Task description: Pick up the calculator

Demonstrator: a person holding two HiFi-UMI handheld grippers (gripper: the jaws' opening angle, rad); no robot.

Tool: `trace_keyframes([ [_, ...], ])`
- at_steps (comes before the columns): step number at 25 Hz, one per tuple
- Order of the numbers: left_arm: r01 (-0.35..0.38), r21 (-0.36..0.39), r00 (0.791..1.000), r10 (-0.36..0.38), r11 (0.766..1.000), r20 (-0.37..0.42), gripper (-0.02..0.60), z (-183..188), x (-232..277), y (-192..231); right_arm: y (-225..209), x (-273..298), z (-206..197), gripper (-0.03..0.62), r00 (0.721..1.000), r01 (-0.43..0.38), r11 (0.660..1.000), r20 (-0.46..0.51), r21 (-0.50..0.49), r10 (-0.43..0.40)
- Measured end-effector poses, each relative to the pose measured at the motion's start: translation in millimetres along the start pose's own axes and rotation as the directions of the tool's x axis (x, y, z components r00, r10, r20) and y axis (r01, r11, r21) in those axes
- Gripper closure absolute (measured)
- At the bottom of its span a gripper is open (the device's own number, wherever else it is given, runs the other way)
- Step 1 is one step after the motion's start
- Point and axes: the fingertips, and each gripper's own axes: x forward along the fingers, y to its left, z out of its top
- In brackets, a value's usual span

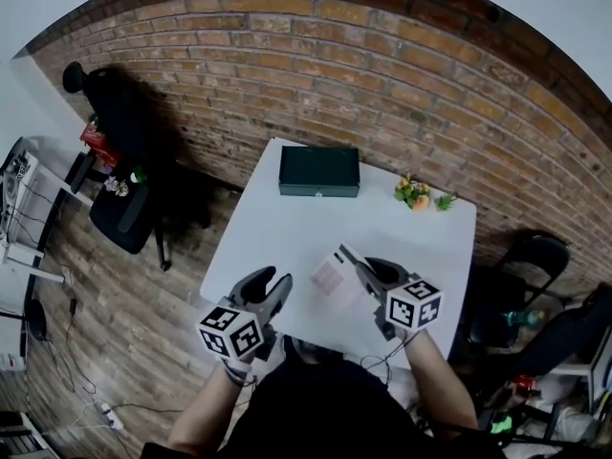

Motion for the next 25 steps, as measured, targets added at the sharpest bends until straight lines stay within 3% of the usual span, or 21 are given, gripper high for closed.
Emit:
trace_keyframes([
  [7,-0.005,0.014,1.0,0.004,1.0,0.02,0.413,10,-8,-2,13,-25,57,0.542,0.988,0.008,0.999,0.153,0.053,-0.016],
  [14,0.0,0.026,0.998,-0.001,1.0,0.064,0.414,28,-15,-6,27,-53,97,0.542,0.955,-0.043,0.992,0.297,0.119,0.006],
  [25,-0.037,0.03,0.991,0.033,0.999,0.126,0.416,63,-16,11,14,-83,108,0.542,0.937,-0.008,0.992,0.348,0.127,-0.037],
])
